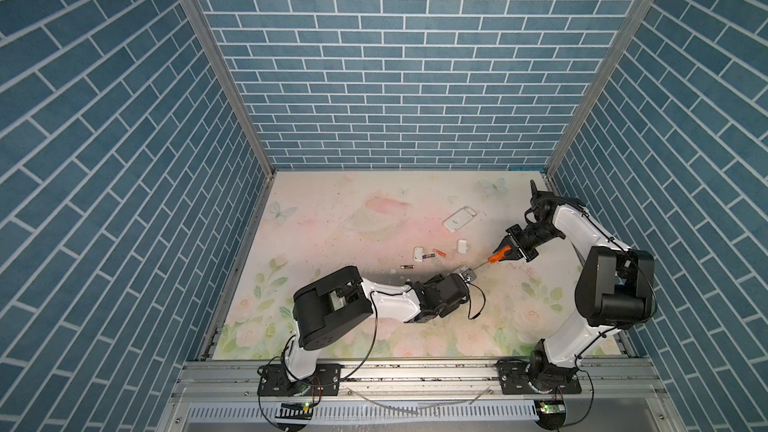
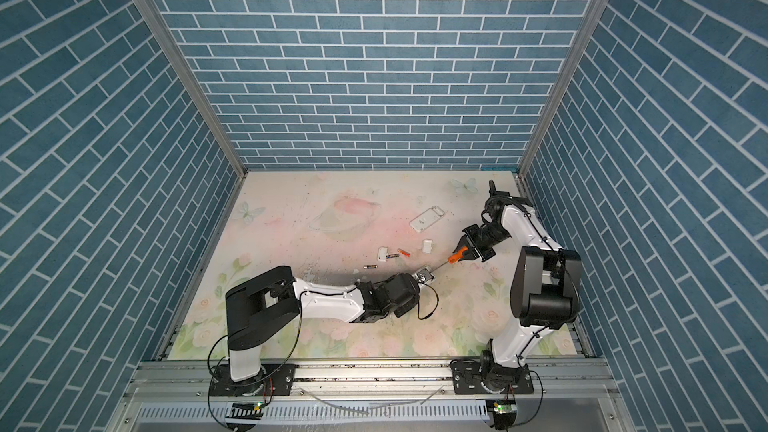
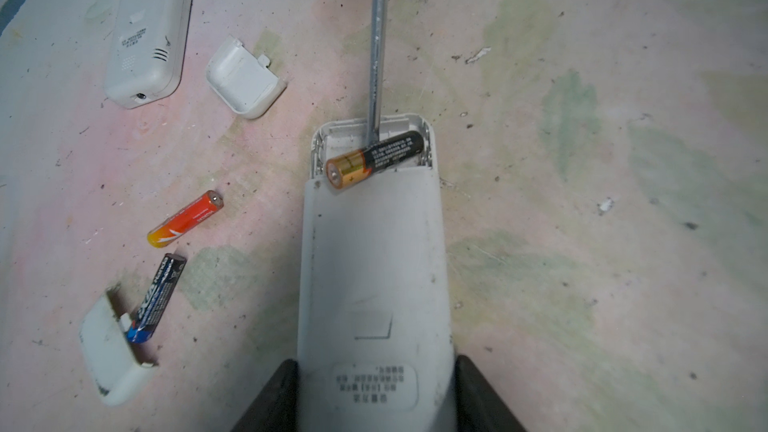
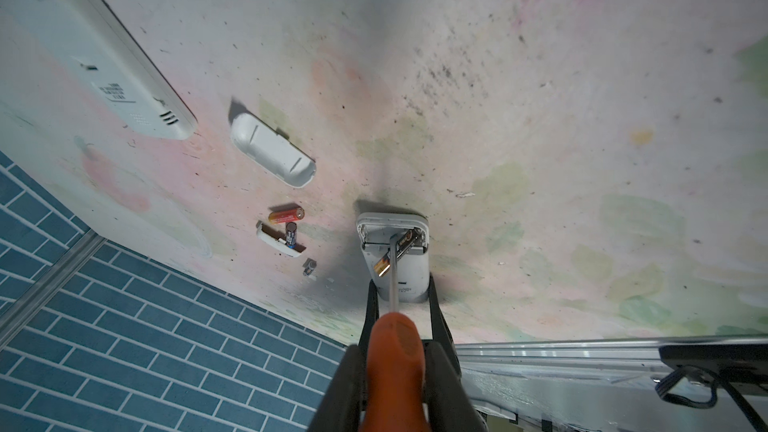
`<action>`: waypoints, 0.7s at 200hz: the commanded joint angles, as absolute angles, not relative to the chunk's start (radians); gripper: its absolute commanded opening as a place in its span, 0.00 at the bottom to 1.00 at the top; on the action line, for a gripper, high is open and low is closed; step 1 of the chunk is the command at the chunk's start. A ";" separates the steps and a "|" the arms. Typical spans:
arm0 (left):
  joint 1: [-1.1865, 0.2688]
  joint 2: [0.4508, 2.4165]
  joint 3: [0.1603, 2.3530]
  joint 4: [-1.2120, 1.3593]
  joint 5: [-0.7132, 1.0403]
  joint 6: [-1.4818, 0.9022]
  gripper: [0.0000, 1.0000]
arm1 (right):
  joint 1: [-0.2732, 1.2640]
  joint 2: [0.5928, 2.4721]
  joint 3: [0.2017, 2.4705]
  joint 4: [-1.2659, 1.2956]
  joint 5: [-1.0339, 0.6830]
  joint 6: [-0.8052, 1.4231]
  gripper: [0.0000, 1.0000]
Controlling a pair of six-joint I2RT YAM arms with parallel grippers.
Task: Unload the batteries from the remote control
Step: 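Lever the screwdriver to flip the gold-ended battery out of the remote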
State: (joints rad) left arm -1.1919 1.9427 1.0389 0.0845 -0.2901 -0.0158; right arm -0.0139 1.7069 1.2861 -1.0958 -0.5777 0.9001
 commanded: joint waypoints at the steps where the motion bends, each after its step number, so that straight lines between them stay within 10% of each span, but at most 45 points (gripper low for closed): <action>1: -1.210 2.053 0.956 -0.166 -0.176 -0.029 0.23 | 0.004 1.683 1.317 -1.128 -0.572 0.867 0.00; 140: -1.178 2.064 0.943 -0.175 -0.172 -0.086 0.23 | 0.008 1.640 1.359 -1.179 -0.536 0.829 0.00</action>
